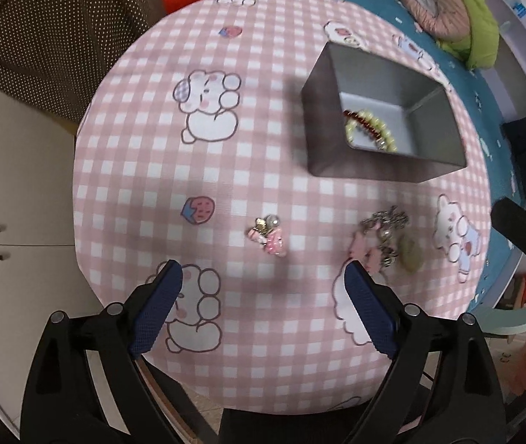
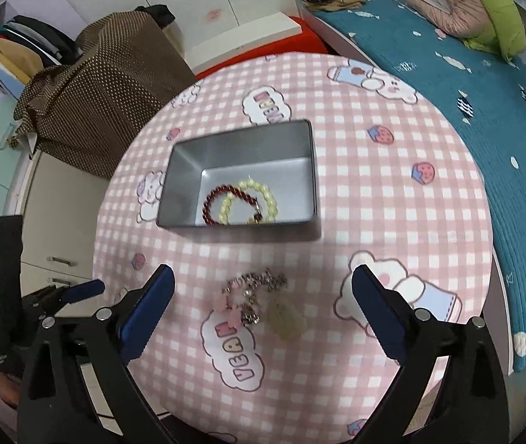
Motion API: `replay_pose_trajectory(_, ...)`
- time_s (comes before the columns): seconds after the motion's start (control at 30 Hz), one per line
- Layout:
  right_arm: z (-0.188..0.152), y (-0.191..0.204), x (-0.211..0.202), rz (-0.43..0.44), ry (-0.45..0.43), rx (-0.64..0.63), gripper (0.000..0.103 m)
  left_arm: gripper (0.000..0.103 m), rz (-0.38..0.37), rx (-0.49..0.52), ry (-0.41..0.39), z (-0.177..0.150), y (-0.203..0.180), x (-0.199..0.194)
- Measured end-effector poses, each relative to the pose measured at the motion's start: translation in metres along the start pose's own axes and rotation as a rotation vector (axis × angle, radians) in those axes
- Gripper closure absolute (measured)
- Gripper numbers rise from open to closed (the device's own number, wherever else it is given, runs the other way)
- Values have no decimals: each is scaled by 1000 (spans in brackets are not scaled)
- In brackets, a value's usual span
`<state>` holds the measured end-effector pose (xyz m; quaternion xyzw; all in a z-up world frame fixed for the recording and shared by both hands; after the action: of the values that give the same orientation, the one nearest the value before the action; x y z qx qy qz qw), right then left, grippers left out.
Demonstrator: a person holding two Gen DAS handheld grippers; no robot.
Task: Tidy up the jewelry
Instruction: 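Move both grippers back to the remaining charms beside the tray, then grasp the pink bow charm with the left gripper while the right approaches the pearl earring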
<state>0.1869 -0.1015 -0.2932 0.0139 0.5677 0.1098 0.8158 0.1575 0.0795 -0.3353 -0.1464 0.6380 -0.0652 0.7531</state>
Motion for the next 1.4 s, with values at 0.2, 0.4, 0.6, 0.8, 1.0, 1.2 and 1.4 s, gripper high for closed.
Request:
replay_pose_trajectory(0.2, -18, -3, 8, -37, 20, -22, 10, 21, 17, 18, 1, 1, 6, 13)
replay_pose_trajectory(0.4, -28, -4, 15, -43, 35, -24, 10, 54, 0, -7, 47, -2, 9, 30)
replay_pose_trajectory(0.6, -35, 1, 18, -49, 34, -56, 10, 62, -26, -26, 75, -1, 5, 42)
replay_pose_trajectory(0.8, -38, 2, 22, -43, 43, -58, 10, 71, -13, -42, 74, 4, 3, 48)
replay_pose_trajectory(1.0, -40, 1, 29, -40, 57, -52, 10, 88, -10, -32, 69, 11, 4, 48)
replay_pose_trajectory(1.2, -39, 3, 34, -22, 63, -54, 10, 97, -29, -42, 55, 8, 10, 38)
replay_pose_trajectory(1.4, -39, 19, 36, 4, 47, -124, 10, 97, -50, -58, 44, 6, 11, 31)
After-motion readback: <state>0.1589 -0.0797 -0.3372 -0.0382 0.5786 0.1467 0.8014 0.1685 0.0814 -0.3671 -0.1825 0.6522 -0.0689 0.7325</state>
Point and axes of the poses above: each gripper's, at about its wrist camera, not at the fingertips, and x roughly the way its jaws point, y to its left, z to its top, the point moved 8 cm from there along x, roughly the way its jaws point, and after that the axes turned 10 degrees about -z, right-handed, at the moved point
